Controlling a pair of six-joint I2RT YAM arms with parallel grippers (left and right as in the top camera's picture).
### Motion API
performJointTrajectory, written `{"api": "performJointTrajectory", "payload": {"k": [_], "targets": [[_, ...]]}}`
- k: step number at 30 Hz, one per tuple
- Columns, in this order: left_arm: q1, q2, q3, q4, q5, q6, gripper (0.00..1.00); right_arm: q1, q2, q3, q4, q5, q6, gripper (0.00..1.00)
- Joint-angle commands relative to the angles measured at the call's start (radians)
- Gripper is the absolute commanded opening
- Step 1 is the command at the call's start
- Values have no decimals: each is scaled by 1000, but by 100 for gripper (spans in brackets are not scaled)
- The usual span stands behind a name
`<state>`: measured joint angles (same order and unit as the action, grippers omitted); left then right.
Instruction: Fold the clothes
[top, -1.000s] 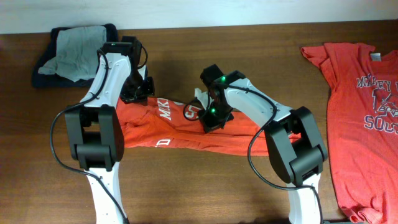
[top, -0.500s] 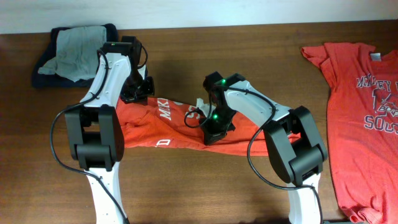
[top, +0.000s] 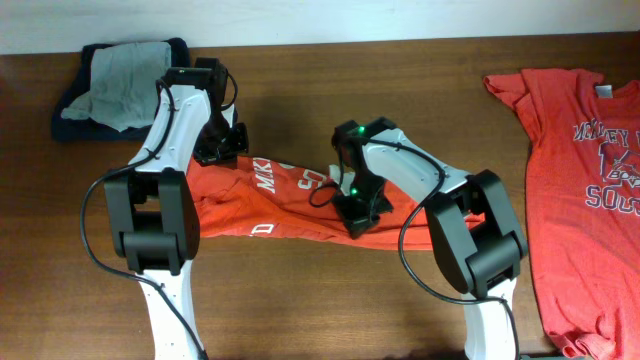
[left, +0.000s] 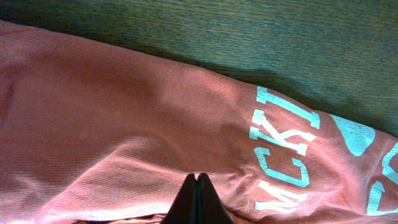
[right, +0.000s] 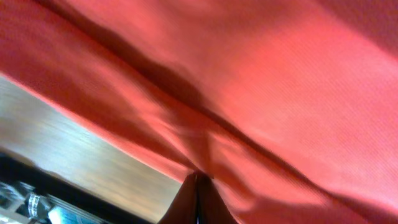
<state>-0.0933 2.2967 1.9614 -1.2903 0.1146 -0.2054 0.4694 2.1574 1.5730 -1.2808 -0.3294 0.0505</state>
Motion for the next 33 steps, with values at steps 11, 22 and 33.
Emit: {"api": "performJointTrajectory", "payload": {"k": [11,22,33], "targets": [[2,-16,-5,-3,-10,13,1,-78,5,-6,-35,109,17,4],[2,-16,-5,-1,-6,13,1,-118,-23,32,72,94,11,4],[2,-16,-5,-3,-6,13,1,-117,-22,-1,80,95,11,4]]}}
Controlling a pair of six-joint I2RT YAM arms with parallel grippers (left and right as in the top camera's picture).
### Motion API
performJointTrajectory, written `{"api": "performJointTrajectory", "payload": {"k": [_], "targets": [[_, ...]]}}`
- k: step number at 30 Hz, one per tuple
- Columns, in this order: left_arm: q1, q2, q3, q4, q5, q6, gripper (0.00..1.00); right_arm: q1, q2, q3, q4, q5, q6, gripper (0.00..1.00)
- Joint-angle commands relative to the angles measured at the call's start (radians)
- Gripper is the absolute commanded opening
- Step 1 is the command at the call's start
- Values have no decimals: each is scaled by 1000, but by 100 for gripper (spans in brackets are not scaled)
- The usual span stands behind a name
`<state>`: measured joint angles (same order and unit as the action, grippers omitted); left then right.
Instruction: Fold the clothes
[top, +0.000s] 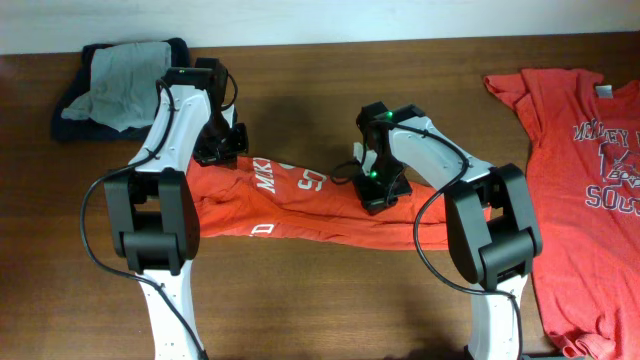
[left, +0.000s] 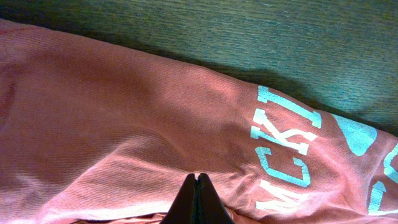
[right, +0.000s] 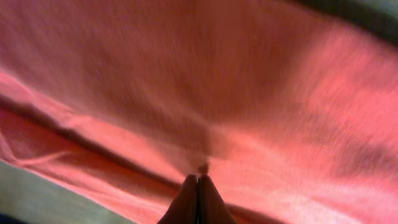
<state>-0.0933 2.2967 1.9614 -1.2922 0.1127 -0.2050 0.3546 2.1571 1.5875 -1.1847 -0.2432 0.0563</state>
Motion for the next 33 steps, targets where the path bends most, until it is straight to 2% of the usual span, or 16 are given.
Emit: {"api": "performJointTrajectory", "payload": {"k": [1,13,23,33], "targets": [[2,-16,-5,-1,-4,13,1,-2,-22,-27,-16,8,5,4],[2,-16,-5,0,-5,13,1,-3,-22,-60,-113,102,8,4],[2,-16,-5,-1,-5,13,2,-12,-22,-108,-145,153,73,4],[3,-16,-5,-1,-5,13,2,-137,-22,-164,-145,181,84,4]]}}
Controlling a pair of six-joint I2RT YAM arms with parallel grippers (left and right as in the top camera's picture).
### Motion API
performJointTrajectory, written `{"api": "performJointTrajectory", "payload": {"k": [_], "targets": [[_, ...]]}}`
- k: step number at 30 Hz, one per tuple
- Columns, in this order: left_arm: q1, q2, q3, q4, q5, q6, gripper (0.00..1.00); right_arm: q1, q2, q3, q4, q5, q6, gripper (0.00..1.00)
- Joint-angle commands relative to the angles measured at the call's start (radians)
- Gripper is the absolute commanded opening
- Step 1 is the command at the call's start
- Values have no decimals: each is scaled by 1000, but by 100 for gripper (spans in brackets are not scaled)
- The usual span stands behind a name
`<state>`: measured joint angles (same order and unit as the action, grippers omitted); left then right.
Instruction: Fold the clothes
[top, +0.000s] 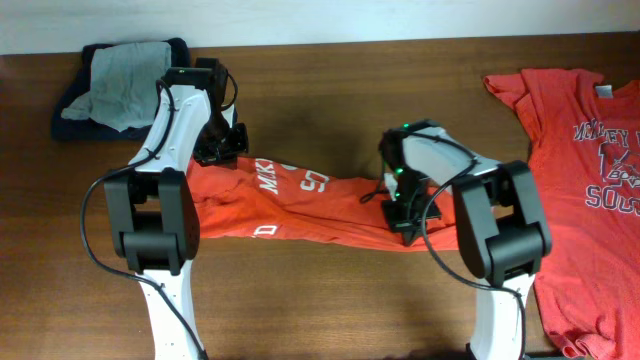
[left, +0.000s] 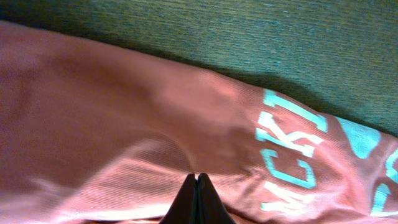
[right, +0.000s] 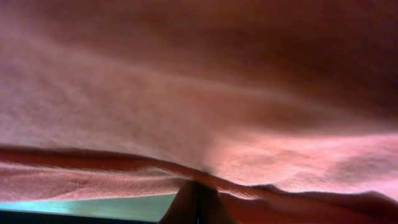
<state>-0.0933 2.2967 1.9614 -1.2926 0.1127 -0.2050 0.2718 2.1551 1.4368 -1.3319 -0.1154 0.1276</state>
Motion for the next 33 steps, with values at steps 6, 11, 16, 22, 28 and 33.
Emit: {"api": "performJointTrajectory", "payload": {"k": [6,11,16,22,28,33], "targets": [[3,-16,-5,1,-10,13,2,-146,-20,-13,-4,76,12,4],[4,-16,-5,3,-23,13,2,-175,-20,-13,0,75,12,4],[0,-16,-3,-5,37,32,1,-173,-20,-13,14,75,13,4],[-3,-16,-3,-47,41,96,4,-173,-20,-13,31,68,13,11],[-4,-16,23,-55,90,171,4,-173,-20,-13,48,28,0,6],[14,-21,153,-101,85,172,0,-172,-46,16,85,-105,-105,4]]}}
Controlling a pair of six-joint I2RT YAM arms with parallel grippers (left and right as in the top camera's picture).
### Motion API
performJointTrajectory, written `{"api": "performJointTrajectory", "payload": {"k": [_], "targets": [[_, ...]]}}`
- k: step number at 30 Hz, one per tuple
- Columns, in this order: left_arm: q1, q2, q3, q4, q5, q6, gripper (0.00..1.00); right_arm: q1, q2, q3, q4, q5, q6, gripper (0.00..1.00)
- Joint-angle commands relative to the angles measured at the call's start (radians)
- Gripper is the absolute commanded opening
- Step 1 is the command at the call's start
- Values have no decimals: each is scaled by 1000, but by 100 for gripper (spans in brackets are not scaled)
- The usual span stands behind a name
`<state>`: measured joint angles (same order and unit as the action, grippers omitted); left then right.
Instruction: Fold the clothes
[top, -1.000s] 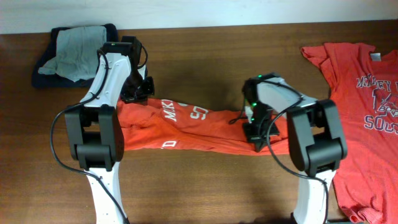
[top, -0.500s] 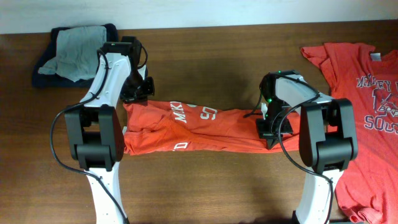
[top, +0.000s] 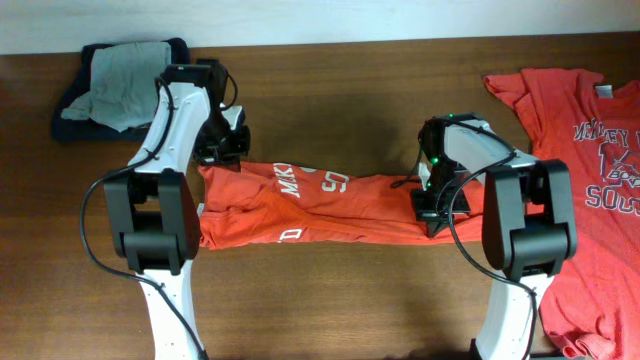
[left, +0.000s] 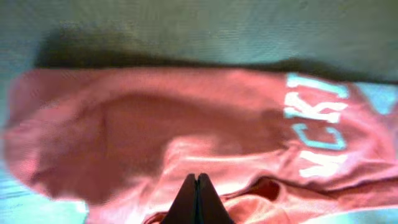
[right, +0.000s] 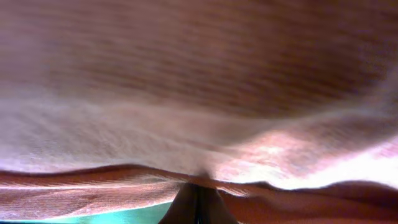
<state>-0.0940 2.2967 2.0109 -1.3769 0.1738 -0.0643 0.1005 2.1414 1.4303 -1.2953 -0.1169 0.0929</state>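
Note:
An orange t-shirt (top: 330, 205) with pale blue lettering lies stretched into a long folded band across the middle of the table. My left gripper (top: 222, 148) is at the band's upper left corner, and the left wrist view shows it (left: 197, 178) shut with the cloth (left: 155, 124) bunched at its tips. My right gripper (top: 432, 205) is at the band's right end. In the right wrist view it (right: 198, 186) is shut on a fold of the same shirt (right: 199, 93), which fills the frame.
A pile of grey and navy clothes (top: 115, 75) sits at the back left corner. A second red-orange t-shirt (top: 585, 180) lies spread flat at the right edge. The wooden table (top: 330, 300) shows bare along the front.
My right gripper has moved to the right with the shirt's end, and the band is now longer and flatter. The shirt's left end has shifted right under my left gripper.
My right gripper was shut on the shirt near its middle, with the cloth bunched. At each later moment it stood farther right, still holding the cloth, while my left gripper stayed at the upper left corner. The shirt now lies drawn out between them.

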Motion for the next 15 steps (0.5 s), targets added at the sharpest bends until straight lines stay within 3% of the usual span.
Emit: {"api": "performJointTrajectory", "payload": {"k": [1,7,10,15], "targets": [[21,-22,135,-25,24,31,0,3,-43,35,55,-127,-84,4],[97,-23,299,-34,-3,-24,1,67,-108,152,82,-196,-123,8],[148,-23,330,-28,-3,-58,7,116,-108,204,80,-172,-115,11],[246,-23,331,-68,-5,-58,11,159,-106,206,58,35,-12,14]]}}
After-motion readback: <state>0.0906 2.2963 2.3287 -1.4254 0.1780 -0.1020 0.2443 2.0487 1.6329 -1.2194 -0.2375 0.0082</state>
